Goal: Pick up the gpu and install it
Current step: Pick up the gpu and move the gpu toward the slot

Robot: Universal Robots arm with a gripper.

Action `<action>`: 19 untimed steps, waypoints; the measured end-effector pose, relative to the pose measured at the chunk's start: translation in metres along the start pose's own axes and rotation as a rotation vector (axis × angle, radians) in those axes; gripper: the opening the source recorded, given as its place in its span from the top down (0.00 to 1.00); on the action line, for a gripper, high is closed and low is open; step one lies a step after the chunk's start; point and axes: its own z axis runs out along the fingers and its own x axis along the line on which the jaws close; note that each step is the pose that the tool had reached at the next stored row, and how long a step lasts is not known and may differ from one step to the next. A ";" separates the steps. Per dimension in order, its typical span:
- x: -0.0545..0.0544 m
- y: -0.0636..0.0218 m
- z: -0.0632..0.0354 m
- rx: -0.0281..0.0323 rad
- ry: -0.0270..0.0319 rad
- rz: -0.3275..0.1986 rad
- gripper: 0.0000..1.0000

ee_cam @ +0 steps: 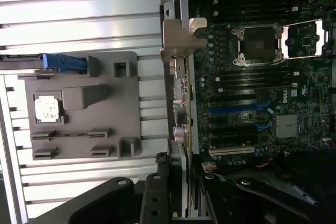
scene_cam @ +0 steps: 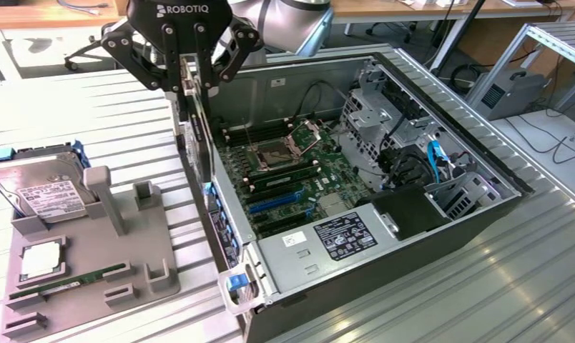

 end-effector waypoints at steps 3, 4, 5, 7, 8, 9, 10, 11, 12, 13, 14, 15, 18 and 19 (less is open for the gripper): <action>-0.001 0.0001 0.0001 0.0001 0.0000 0.000 0.73; -0.001 0.0001 0.0001 0.0002 -0.0001 0.000 0.73; -0.001 0.0001 0.0000 0.0003 0.0000 0.000 0.73; -0.002 0.0002 0.0001 0.0004 0.0000 0.000 0.73; -0.003 0.0003 0.0001 0.0005 0.0000 0.000 0.73; -0.003 0.0004 0.0001 0.0005 -0.0001 0.000 0.73; -0.004 0.0004 0.0001 0.0006 0.0000 0.000 0.73; -0.004 0.0004 0.0001 0.0006 0.0000 0.000 0.73; -0.005 0.0005 0.0002 0.0005 -0.0001 0.000 0.73; -0.006 0.0006 0.0001 0.0006 0.0000 0.000 0.73; -0.006 0.0006 0.0002 0.0006 -0.0001 0.000 0.73; -0.007 0.0007 0.0002 0.0007 0.0000 0.000 0.73; -0.008 0.0008 0.0002 0.0008 0.0000 0.000 0.73; -0.008 0.0008 0.0002 0.0008 0.0000 0.000 0.73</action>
